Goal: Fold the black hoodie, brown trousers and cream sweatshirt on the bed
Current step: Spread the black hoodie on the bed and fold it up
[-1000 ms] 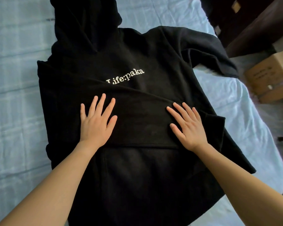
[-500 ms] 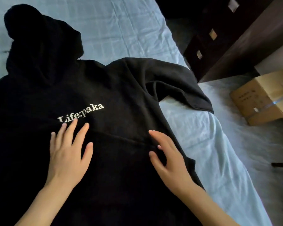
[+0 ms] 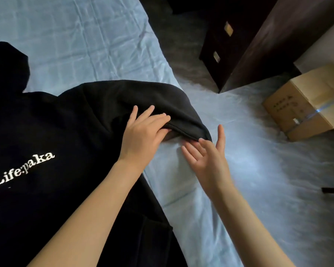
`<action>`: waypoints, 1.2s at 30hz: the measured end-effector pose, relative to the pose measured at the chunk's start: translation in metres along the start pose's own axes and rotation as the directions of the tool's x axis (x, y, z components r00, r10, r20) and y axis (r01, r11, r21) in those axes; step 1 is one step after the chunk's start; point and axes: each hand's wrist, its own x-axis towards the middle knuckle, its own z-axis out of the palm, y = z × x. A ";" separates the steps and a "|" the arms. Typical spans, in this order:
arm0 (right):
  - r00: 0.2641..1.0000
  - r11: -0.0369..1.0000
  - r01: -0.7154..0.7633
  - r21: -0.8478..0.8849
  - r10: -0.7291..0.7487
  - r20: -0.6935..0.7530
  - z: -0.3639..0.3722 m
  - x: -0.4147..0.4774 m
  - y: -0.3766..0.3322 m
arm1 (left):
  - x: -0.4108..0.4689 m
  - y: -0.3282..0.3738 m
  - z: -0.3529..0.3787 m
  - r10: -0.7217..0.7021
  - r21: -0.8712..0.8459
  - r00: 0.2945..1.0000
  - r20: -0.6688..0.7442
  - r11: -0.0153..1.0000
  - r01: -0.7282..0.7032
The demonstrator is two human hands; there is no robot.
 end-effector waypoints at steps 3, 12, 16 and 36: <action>0.996 0.996 0.073 0.058 -0.070 -0.061 0.006 0.018 -0.009 | -0.005 0.014 0.001 0.106 -0.017 0.971 -0.213 0.994 -0.112; 0.792 0.942 0.224 0.251 -0.026 -0.609 -0.037 0.085 -0.046 | -0.017 0.027 0.006 0.106 -0.071 0.993 0.048 0.992 -0.103; 0.913 0.811 0.127 0.571 0.129 -0.387 -0.082 0.078 -0.053 | 0.001 0.029 0.000 -0.010 -0.111 0.953 0.302 0.993 0.046; 1.000 0.889 0.009 0.458 -0.006 -0.008 -0.088 0.070 -0.100 | 0.007 0.025 0.052 -0.091 0.288 0.887 0.452 0.956 -0.049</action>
